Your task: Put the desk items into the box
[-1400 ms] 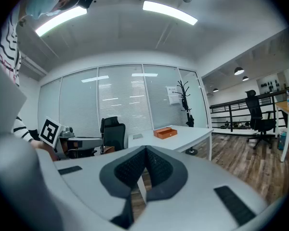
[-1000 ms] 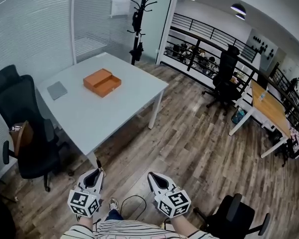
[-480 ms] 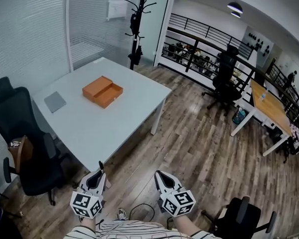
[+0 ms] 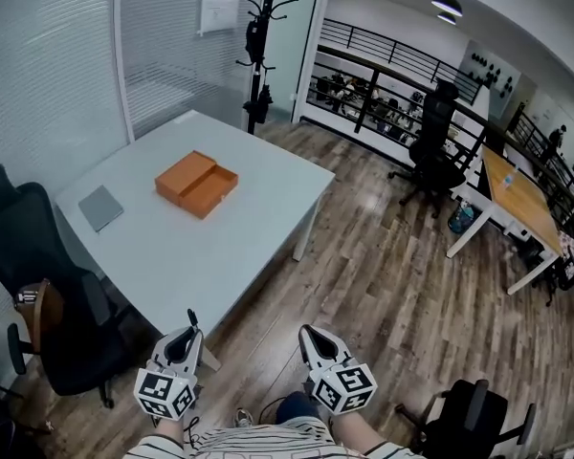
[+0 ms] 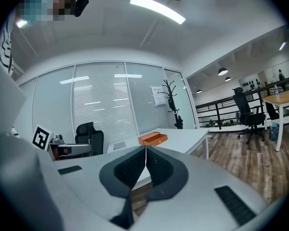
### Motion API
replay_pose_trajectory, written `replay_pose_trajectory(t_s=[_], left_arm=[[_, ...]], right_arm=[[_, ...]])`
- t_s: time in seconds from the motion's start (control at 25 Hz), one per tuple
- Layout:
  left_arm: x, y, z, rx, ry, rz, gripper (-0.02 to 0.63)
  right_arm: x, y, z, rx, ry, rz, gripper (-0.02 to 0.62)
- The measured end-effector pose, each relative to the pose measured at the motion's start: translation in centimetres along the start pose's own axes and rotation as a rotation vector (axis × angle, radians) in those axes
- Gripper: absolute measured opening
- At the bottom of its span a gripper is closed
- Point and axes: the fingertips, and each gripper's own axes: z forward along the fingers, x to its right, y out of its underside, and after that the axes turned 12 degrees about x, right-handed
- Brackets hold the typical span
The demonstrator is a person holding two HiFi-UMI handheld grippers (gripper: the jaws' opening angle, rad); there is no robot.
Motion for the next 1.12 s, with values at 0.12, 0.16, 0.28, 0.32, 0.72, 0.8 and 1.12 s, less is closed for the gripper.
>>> replay_pose_trajectory(t_s=[0.12,0.16,0.28,0.32,0.72,0.8,1.12], left_arm=[[-0.8,0.5,1.5,-0.010,-0.023,-0.006,0.054],[-1.1,0.6,2.1,-0.011,-0.037,-0.006,0.054],[-1.8,0.5,4.0,-0.007,-0.087,-0.003,0.054],[-2.0,0.5,4.8,-0.006,-0.103,-0.002,0.054],[-0.5,0.5,14.0,0.019,-0.253,0.023,0.054],[0.1,0.9,15.5,0.027,-0.289,0.020,0.054],[1.7,1.9,20.4,0.012,-0.353,0.019,0.054]], right_arm=[[1.5,0.0,2.1,-0.008,-0.010,0.005,0.026],[2.0,0.1,2.9,-0.012,-0.020,0.006,0.026],[3.8,-0.2,5.7,-0.022,-0.058,0.009,0.026],[4.5,-0.4,6.7,-0.025,-0.073,0.008,0.026],[13.0,-2.6,13.5,-0.052,-0.247,0.004,0.026],[14.9,-2.8,14.3,-0.059,-0.274,0.005,0.026],[20.0,-3.1,17.7,-0.091,-0.338,0.012,0.026]])
